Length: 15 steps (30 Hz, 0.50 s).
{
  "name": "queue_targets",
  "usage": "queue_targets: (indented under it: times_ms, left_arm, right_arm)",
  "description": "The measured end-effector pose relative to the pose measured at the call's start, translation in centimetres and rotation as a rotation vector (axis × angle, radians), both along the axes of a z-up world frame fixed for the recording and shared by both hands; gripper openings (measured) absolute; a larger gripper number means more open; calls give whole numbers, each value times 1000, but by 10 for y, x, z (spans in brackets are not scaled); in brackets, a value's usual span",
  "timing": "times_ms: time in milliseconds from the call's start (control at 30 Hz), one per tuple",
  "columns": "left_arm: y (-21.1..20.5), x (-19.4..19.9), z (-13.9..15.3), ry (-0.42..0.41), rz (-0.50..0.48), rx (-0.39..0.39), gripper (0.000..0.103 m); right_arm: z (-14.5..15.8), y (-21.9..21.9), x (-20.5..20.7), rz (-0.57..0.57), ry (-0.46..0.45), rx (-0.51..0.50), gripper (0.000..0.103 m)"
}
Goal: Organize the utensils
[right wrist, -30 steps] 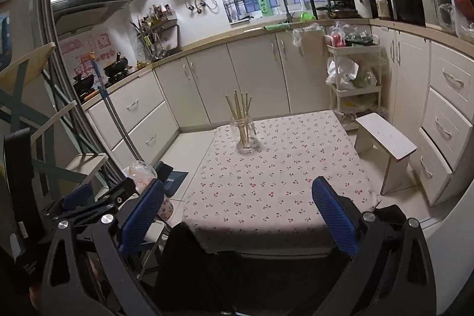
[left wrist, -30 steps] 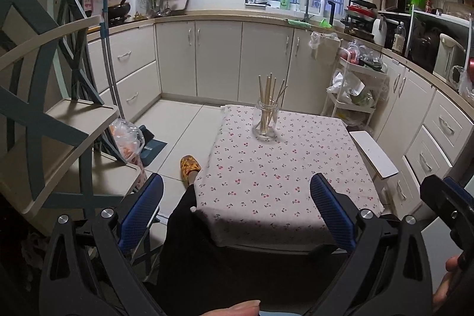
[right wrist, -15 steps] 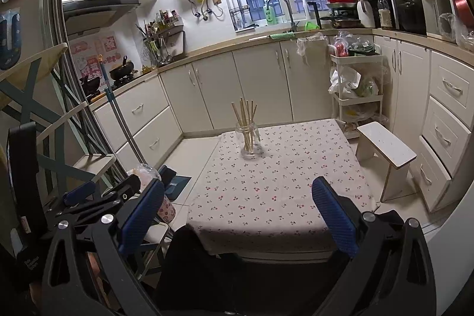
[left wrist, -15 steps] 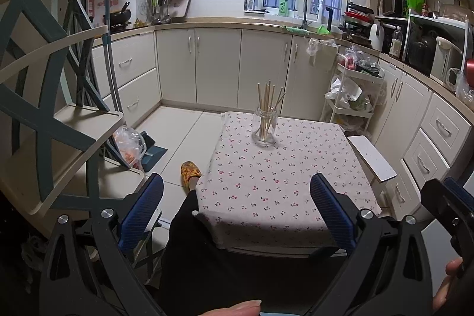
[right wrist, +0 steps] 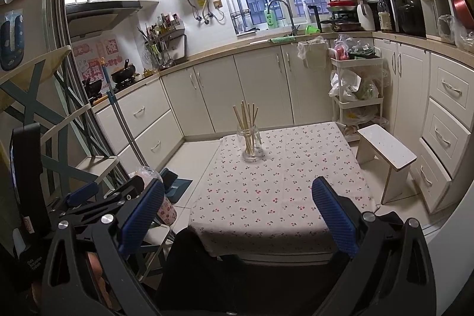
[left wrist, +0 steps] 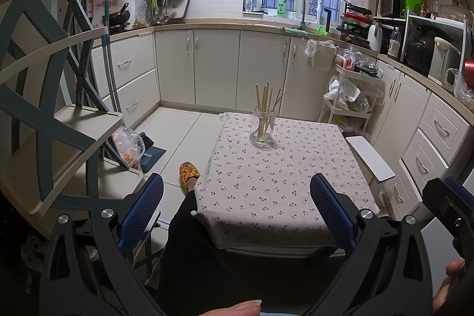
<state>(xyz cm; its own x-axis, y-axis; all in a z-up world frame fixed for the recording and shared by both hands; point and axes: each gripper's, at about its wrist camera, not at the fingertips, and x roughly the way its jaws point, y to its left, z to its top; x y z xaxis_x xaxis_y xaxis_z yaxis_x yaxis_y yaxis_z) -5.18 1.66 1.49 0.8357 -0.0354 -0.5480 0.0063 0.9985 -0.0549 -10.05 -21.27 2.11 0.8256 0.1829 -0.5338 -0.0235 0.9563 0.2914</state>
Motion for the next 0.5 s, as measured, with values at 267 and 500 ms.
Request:
queue_targets:
  times_ms: [267,500]
  left_arm:
    - [0,-1,0,-1,-3,-4,95]
    - [-1,-1,0,-2,-4,-4,95]
  right_arm:
    - [0,1,0,0,-1,-1,96]
    - [0,1,0,-1,-2,0,96]
